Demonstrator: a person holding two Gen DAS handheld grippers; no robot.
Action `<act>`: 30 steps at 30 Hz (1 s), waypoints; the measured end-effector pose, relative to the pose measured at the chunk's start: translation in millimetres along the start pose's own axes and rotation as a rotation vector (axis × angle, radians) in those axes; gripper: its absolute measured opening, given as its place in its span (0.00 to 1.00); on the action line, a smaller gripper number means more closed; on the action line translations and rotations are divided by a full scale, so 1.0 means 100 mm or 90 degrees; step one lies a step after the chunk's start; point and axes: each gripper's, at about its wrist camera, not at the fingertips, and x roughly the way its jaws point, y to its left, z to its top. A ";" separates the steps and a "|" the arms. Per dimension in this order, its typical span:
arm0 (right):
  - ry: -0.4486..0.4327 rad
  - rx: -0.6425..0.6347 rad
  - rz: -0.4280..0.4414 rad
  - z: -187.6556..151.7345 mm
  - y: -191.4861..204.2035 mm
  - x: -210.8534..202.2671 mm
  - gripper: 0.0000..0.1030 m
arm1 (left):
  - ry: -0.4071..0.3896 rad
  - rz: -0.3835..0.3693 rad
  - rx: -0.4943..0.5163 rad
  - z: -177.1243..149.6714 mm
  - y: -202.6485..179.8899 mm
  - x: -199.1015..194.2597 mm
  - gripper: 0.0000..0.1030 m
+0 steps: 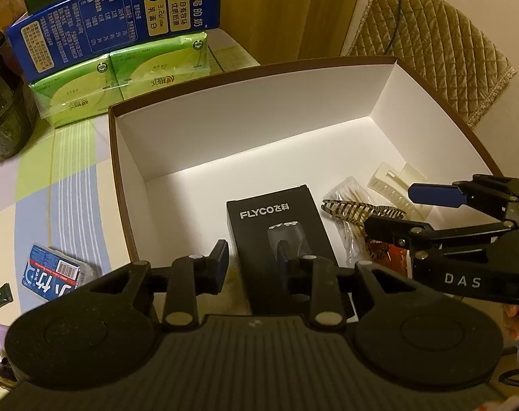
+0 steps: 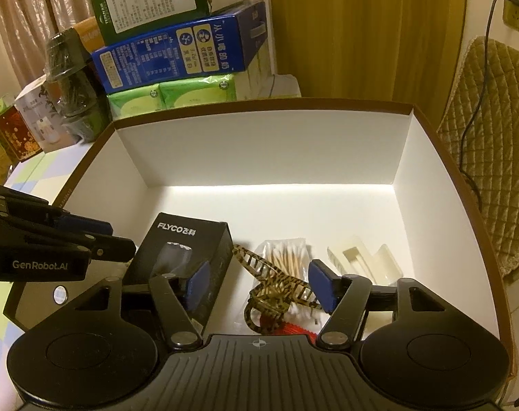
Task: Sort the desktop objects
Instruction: 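Carry the pill bottle and claw clip with both tools into the cardboard box, then open both tools to release the pill bottle and claw clip inside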
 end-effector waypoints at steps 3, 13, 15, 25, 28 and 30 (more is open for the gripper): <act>-0.001 0.002 0.000 -0.01 0.01 -0.02 0.61 | 0.000 0.000 -0.001 0.00 0.01 -0.01 0.25; -0.004 0.002 -0.001 -0.02 0.03 -0.07 0.63 | -0.005 0.001 0.000 -0.03 0.01 -0.07 0.25; -0.005 0.001 -0.002 -0.03 0.04 -0.09 0.64 | -0.008 0.001 0.000 -0.04 0.00 -0.09 0.25; -0.020 0.002 -0.003 -0.06 0.11 -0.23 0.69 | -0.024 0.000 0.002 -0.08 -0.04 -0.24 0.27; -0.029 0.001 -0.002 -0.08 0.14 -0.29 0.75 | -0.028 0.000 0.002 -0.11 -0.05 -0.29 0.28; -0.038 0.001 -0.001 -0.09 0.17 -0.34 0.82 | -0.032 -0.001 0.000 -0.12 -0.04 -0.34 0.32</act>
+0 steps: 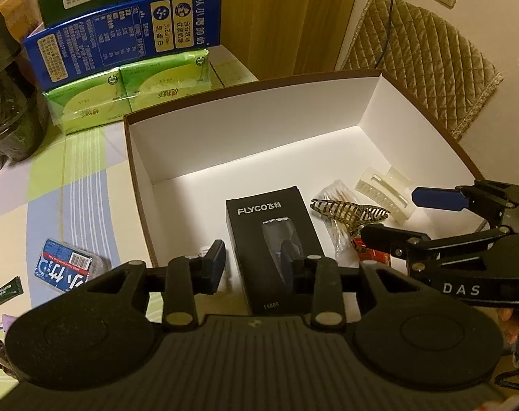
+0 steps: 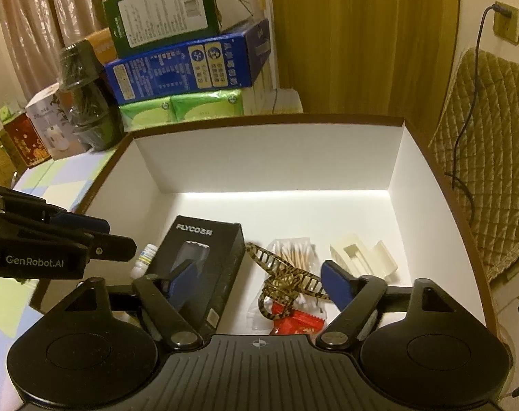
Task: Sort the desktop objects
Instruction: 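Open both tools to release the pill bottle and claw clip inside, then withdraw both tools from the box toward the scrunchie and purple tube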
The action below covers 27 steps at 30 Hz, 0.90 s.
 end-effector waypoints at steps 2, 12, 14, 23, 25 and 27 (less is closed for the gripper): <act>-0.011 -0.002 0.001 -0.01 0.04 -0.06 0.88 | -0.008 0.000 -0.002 -0.02 0.00 -0.07 0.41; -0.057 0.026 0.003 -0.08 0.16 -0.35 0.98 | -0.036 0.006 -0.010 -0.14 0.05 -0.42 0.73; -0.064 0.030 0.001 -0.10 0.18 -0.40 0.98 | -0.045 0.012 -0.013 -0.18 0.07 -0.51 0.79; -0.085 0.036 0.009 -0.21 0.36 -0.69 0.98 | -0.068 0.021 -0.022 -0.38 0.19 -0.86 0.82; -0.087 0.036 0.013 -0.24 0.41 -0.74 0.98 | -0.069 0.023 -0.025 -0.45 0.23 -0.94 0.82; -0.087 0.038 0.018 -0.27 0.47 -0.78 0.98 | -0.070 0.023 -0.027 -0.52 0.26 -1.01 0.82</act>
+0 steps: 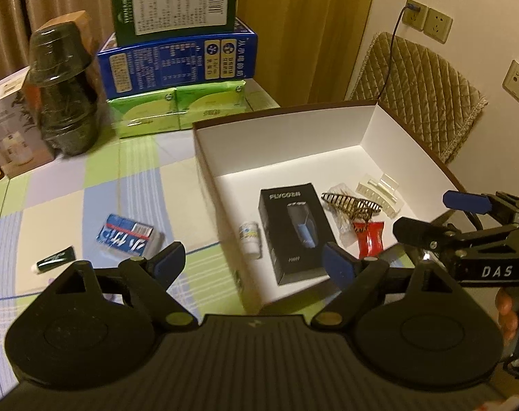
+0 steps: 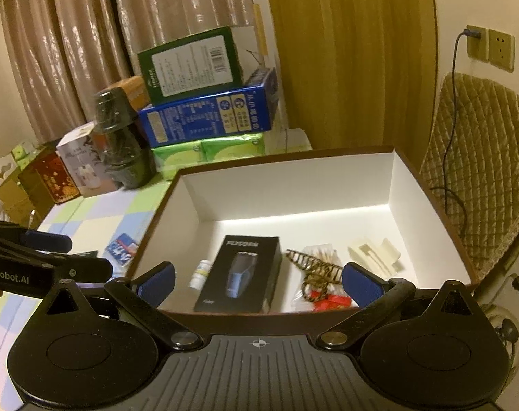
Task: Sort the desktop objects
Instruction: 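Withdraw both tools from the box toward the scrunchie and purple tube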
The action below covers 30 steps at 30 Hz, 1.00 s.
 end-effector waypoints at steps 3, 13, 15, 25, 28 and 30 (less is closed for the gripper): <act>0.002 -0.002 0.005 -0.05 0.10 -0.05 0.98 | -0.001 0.000 0.001 -0.09 0.06 -0.10 0.82; 0.018 -0.019 0.020 -0.24 0.46 -0.16 0.98 | -0.004 0.017 -0.006 -0.38 0.32 -0.41 0.83; 0.025 -0.022 0.023 -0.29 0.53 -0.16 0.98 | 0.001 0.020 -0.011 -0.44 0.38 -0.46 0.83; 0.064 -0.044 0.056 -0.47 0.97 -0.05 0.98 | 0.022 0.049 -0.039 -0.73 0.78 -0.64 0.83; 0.076 -0.051 0.068 -0.52 1.12 0.02 0.98 | 0.027 0.056 -0.048 -0.81 0.90 -0.69 0.83; 0.081 -0.057 0.076 -0.54 1.21 0.06 0.98 | 0.032 0.061 -0.054 -0.86 0.98 -0.72 0.83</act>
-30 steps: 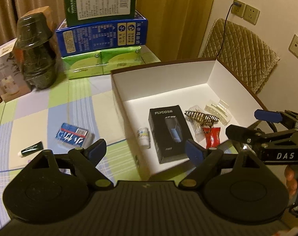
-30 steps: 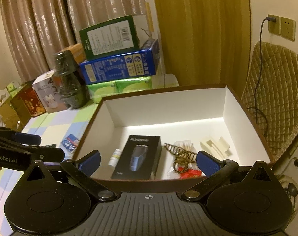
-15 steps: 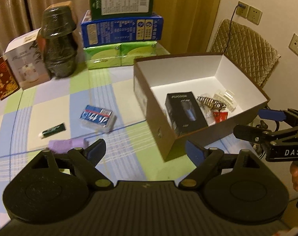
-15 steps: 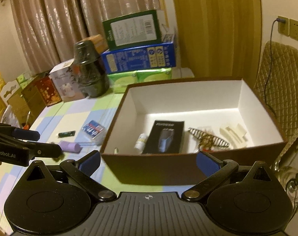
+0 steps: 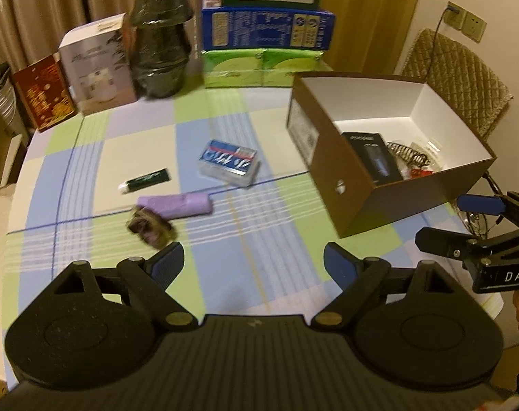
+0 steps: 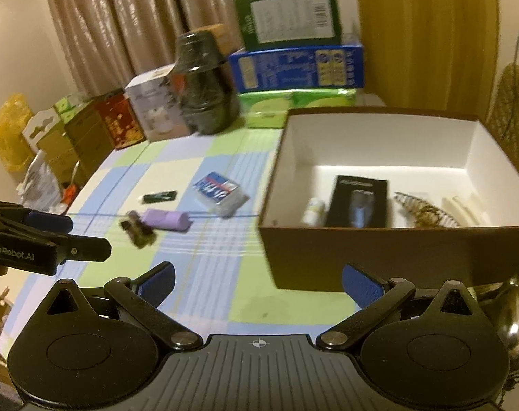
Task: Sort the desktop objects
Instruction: 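Withdraw both tools from the box toward the scrunchie and purple tube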
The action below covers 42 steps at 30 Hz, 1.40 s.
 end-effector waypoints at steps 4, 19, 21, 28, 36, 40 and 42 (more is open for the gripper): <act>0.010 -0.011 0.013 -0.01 0.16 0.11 0.98 | 0.008 0.008 -0.014 -0.08 0.17 -0.03 0.83; 0.041 -0.048 0.061 0.01 0.68 0.53 0.98 | 0.020 0.043 -0.052 -0.22 0.72 -0.11 0.83; 0.044 -0.050 0.062 0.02 0.72 0.58 0.98 | 0.021 0.046 -0.055 -0.24 0.78 -0.10 0.83; 0.041 -0.064 0.054 0.09 0.85 0.79 0.98 | 0.028 0.047 -0.060 -0.25 0.92 -0.03 0.83; 0.042 -0.064 0.015 0.19 0.88 1.15 0.98 | 0.033 0.059 -0.060 -0.16 1.04 0.28 0.77; 0.042 -0.056 -0.003 0.27 0.86 1.34 0.98 | 0.037 0.059 -0.060 -0.09 1.08 0.48 0.75; 0.042 -0.052 -0.011 0.32 0.84 1.44 0.98 | 0.040 0.059 -0.055 -0.05 1.07 0.59 0.73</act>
